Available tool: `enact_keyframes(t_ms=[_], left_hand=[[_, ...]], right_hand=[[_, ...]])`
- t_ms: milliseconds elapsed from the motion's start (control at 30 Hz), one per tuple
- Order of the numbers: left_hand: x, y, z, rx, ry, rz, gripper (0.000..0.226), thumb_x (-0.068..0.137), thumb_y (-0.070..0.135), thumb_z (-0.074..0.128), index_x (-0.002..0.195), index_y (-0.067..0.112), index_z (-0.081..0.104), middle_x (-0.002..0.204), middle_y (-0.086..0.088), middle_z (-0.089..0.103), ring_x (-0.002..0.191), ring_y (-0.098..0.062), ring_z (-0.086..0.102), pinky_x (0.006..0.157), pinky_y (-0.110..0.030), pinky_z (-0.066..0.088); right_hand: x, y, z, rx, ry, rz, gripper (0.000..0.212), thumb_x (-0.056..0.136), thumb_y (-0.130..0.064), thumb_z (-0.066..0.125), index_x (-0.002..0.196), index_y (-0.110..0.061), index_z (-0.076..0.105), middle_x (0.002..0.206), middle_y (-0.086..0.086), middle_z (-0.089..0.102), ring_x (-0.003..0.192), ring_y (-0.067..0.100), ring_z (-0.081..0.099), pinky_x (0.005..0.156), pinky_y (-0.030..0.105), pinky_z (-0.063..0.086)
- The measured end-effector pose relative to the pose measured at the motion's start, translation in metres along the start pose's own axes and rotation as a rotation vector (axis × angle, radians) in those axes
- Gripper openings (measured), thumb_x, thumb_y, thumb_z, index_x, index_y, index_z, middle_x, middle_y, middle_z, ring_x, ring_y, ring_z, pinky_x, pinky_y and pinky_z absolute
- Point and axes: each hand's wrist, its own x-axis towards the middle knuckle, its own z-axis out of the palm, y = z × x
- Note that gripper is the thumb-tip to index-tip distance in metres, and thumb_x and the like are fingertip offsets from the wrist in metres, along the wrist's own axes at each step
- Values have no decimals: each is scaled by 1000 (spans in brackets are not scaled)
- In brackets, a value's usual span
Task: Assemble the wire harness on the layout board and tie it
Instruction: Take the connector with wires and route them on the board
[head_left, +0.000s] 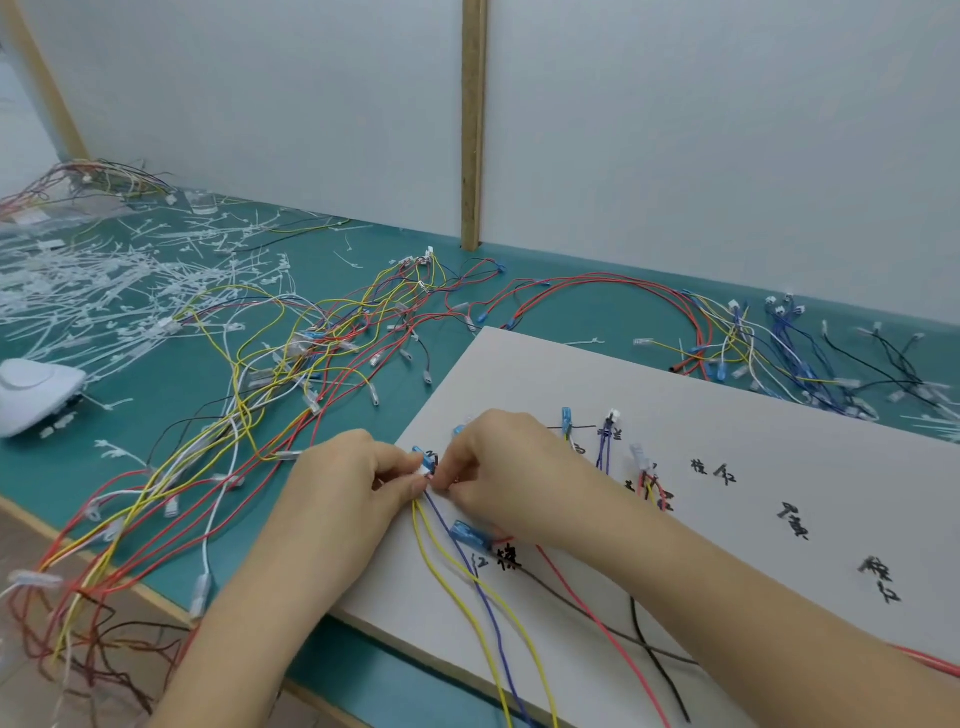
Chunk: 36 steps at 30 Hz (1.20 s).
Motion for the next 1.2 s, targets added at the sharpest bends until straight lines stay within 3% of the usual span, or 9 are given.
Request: enact_keyframes(t_ms=[100,167,233,333,533,800,933,1067,1200], left_hand=[[-8,3,1,119,-14,56,19,88,30,57,98,23,72,74,2,45,75,-18,45,62,-23,33],[-13,6,2,190,3,93,22,90,28,53,97,17,71,80,-2,49,82,-24,49,69,-34,40],[-15,9,2,226,18,138,21,90,24,54,94,10,70,85,-5,54,86,-29,51,72,-37,44],[-10,7,-1,235,-12,180,21,89,22,56,93,8,71,90,-5,58,90,-29,52,74,-35,44],[-2,7,-10,175,-62,244,6,71,5,75,76,9,76,72,-8,64,68,-31,62,63,-28,37],[0,5,-9,133,-60,234,11,77,13,71,88,14,76,77,-1,61,65,-15,48,59,-23,26],[-2,5,-7,150,-60,237,7,72,5,75,78,9,76,69,-4,61,60,-19,47,58,-14,31],[-3,4,-6,206,-51,235,15,61,-2,81,71,8,76,61,-2,58,52,-19,46,51,-16,29],[0,-2,-4,157,-42,260,24,57,-4,83,70,15,76,63,23,50,52,3,45,53,-13,33]], right_hand=[[0,0,0,-58,-9,-45,20,87,-14,57,93,-21,74,81,9,68,79,27,59,62,26,43],[-2,1,-5,-87,-55,-67,22,87,-15,56,100,-23,73,64,-2,56,66,21,53,53,23,38],[-8,4,-13,-102,-127,-78,24,87,-15,55,104,-23,71,56,-9,45,49,8,50,45,15,35],[-22,15,-30,-37,-159,4,23,85,-12,56,96,-23,72,44,-13,53,29,-2,45,33,5,30],[-61,39,-54,61,-188,56,14,80,-20,65,75,-32,67,75,-3,68,40,-3,49,45,10,40],[-125,84,-85,648,-271,294,3,78,-22,69,78,-23,67,53,-6,44,37,11,32,39,18,32],[-158,119,-118,791,-244,359,54,52,-47,87,89,-15,66,54,-2,40,34,11,24,38,16,31],[-181,144,-123,834,-337,328,47,63,-37,85,100,-16,64,62,-2,48,45,12,40,58,34,53],[-199,156,-123,726,-280,276,46,70,-40,80,108,-18,64,66,-5,52,54,9,48,54,28,51]])
